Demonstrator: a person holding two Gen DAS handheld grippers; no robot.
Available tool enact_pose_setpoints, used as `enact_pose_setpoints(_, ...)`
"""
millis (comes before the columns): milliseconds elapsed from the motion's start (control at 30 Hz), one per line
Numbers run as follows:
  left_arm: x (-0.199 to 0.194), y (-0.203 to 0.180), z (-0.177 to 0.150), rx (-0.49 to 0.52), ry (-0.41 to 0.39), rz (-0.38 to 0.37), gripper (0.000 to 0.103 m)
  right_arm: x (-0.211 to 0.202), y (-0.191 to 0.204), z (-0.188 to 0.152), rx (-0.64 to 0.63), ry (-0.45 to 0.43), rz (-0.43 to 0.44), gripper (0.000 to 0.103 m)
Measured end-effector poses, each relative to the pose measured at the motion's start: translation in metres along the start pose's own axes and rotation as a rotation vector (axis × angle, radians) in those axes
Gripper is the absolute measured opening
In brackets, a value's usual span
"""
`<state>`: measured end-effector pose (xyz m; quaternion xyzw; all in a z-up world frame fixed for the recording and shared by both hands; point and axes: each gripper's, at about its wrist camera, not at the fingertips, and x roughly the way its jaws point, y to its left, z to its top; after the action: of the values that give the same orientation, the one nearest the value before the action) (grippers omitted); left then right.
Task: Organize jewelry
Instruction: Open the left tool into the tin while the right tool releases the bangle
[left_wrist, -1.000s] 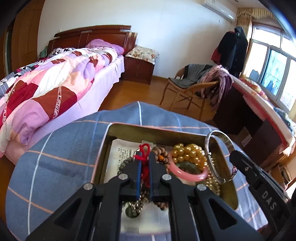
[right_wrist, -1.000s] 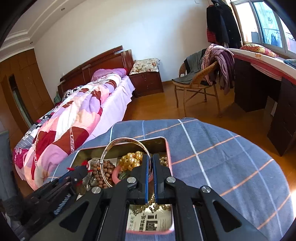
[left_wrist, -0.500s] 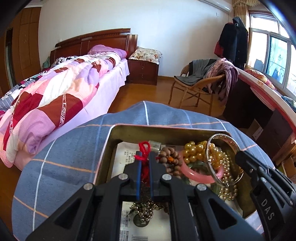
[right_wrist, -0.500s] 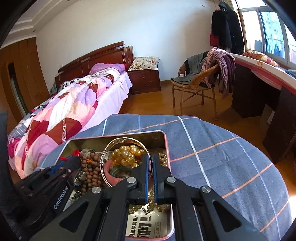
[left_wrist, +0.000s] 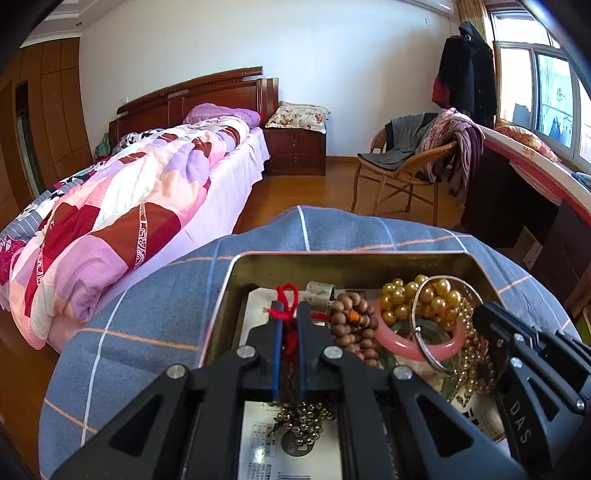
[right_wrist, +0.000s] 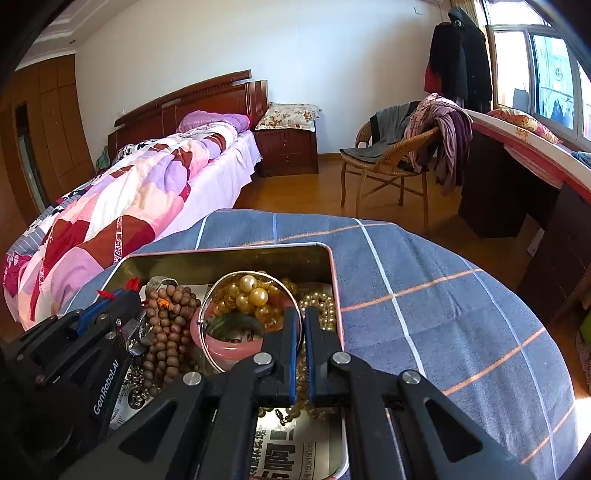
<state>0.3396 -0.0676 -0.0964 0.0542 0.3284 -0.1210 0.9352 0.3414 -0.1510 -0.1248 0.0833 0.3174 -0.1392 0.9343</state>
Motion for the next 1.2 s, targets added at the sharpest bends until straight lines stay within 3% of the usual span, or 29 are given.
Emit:
enact_pose_setpoints(233,0.001,0.002,0.000,-0.002,0.000,-0.002,0.007,0.000,-0.003,-0.001,0.021,0.000,0.033,0.004)
enact_pose_setpoints(367,0.001,0.002,0.001,-0.011,0.001,-0.007,0.007,-0.012,-0.008,0.001,0.048,-0.057,0.058,0.004)
enact_pose_setpoints(533,0.001,-0.002,0.000,0.007,-0.003,0.011,0.007,-0.023,-0.010,0.004,0.056,-0.116,0.011,0.004)
enact_pose_setpoints(667,0.002,-0.003,-0.001,0.017,-0.003,0.029,0.010,-0.021,-0.016,0.006,0.092,-0.103,0.001,0.004)
enact_pose_setpoints(733,0.001,-0.005,-0.002,0.020,-0.005,0.041,0.017,-0.019,-0.018,0.007,0.103,-0.091,0.003,0.004)
enact_pose_setpoints(767,0.001,-0.005,-0.002,0.023,-0.006,0.047,0.029,-0.019,-0.019,0.007,0.106,-0.089,0.004,0.004)
enact_pose_setpoints(800,0.001,-0.005,-0.002,0.025,-0.007,0.055,0.055,-0.020,-0.019,0.006,0.107,-0.088,0.005,0.004)
enact_pose_setpoints(833,0.002,-0.005,-0.003,0.022,0.003,0.066,0.071,-0.020,-0.019,0.006,0.105,-0.090,0.005,0.004)
enact_pose_setpoints(900,0.004,-0.006,-0.005,0.007,0.036,0.023,0.089,-0.022,-0.019,0.007,0.104,-0.096,0.003,0.004)
enact_pose_setpoints(1200,0.004,-0.008,-0.004,0.003,0.042,0.030,0.091,-0.017,-0.021,0.007,0.116,-0.072,0.006,0.005)
